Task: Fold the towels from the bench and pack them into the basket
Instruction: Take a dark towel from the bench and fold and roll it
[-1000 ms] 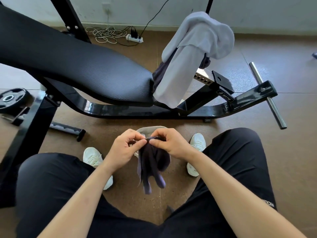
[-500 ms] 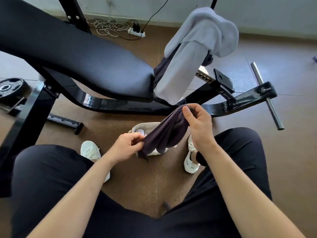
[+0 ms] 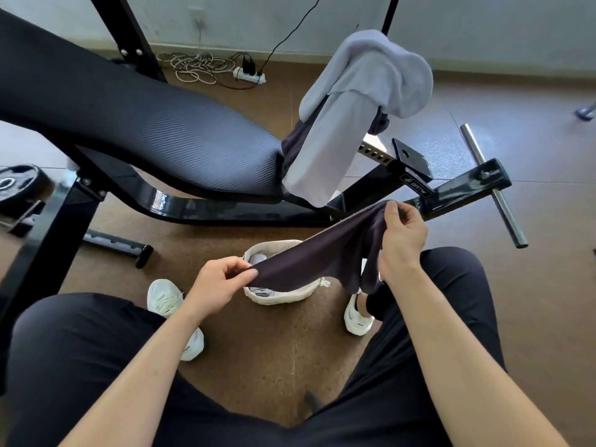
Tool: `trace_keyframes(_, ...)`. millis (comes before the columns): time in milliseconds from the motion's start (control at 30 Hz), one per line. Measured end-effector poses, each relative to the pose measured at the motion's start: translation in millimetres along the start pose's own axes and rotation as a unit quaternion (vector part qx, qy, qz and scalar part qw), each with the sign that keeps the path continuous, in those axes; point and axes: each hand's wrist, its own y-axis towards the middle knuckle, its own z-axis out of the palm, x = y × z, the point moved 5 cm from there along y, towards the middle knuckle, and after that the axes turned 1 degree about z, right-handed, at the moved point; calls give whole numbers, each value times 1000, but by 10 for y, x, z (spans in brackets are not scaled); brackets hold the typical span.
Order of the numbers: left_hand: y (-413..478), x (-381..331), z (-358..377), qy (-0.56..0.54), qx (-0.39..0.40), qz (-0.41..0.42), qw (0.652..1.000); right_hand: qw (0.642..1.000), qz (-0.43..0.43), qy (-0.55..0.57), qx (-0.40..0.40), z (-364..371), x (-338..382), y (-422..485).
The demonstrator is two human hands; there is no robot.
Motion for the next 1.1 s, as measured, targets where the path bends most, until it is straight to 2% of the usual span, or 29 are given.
trace_keyframes(100, 17, 2, -38, -103, -44, -19, 993, 999, 7, -25, 32, 50, -85, -33)
trace_keyframes(200, 5, -59, -34, -194, -49, -25, 979, 994, 26, -60, 92, 135, -177, -79)
trace_keyframes(433, -26, -161, 39, -233, -9, -26, 972, 968, 81, -41, 235, 386, -359, -320)
trace_keyframes(567, -70, -206, 76, -259, -29, -38, 965, 953, 94, -61, 282, 528, -388, -563)
trace_keyframes(700, -90, -196, 125, -290, -63, -60, 953, 940, 62, -94, 322, 643, -408, -759)
trace_keyframes(867, -113, -239, 196, -322, -56, -60, 943, 918, -9, -136, 372, 769, -444, -946)
trace_keyframes(1100, -122, -267, 221, -320, -39, -50, 945, 900, -112, -197, 374, 792, -433, -1008)
